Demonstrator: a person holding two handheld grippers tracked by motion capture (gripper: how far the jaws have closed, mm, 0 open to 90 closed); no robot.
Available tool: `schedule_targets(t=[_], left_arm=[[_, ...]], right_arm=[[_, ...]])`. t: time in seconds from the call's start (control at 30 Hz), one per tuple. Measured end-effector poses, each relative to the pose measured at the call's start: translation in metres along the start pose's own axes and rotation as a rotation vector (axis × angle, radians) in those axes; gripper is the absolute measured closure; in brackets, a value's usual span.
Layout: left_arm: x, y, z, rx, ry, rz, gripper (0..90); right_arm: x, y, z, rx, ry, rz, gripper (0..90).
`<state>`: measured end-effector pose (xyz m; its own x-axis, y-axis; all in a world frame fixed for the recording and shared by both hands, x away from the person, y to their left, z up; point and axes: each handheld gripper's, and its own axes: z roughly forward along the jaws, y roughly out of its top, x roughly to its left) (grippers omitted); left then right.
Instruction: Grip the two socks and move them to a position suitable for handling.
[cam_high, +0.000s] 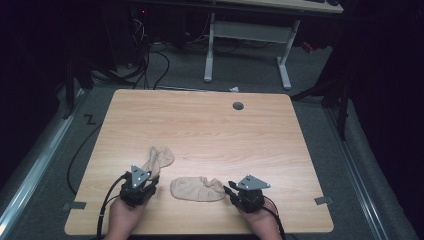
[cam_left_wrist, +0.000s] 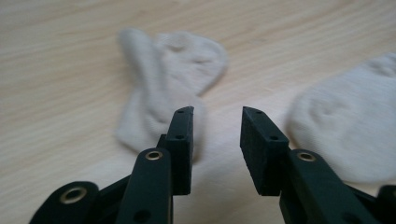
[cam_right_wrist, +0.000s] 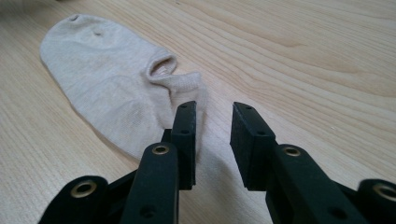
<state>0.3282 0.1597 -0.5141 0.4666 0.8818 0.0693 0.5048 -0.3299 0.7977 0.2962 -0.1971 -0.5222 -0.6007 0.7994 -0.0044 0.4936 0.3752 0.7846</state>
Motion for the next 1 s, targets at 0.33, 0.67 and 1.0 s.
schedule_targets(t=[0.33,0.67,1.0], left_arm=[[-0.005,0.003,0.028,0.085,0.036,0.105,69.2],[0.003,0.004,0.035,0.104,0.061,0.072,88.4],[-0.03,0.024,0.027,0.05,-0.068,0.115,88.8]], right_arm=[[0.0,-0.001,0.001,0.0,0.006,0.001,71.5],[0.0,-0.002,0.001,0.001,0.013,0.005,71.6],[-0.001,-0.002,0.0,-0.003,0.005,0.009,71.7]])
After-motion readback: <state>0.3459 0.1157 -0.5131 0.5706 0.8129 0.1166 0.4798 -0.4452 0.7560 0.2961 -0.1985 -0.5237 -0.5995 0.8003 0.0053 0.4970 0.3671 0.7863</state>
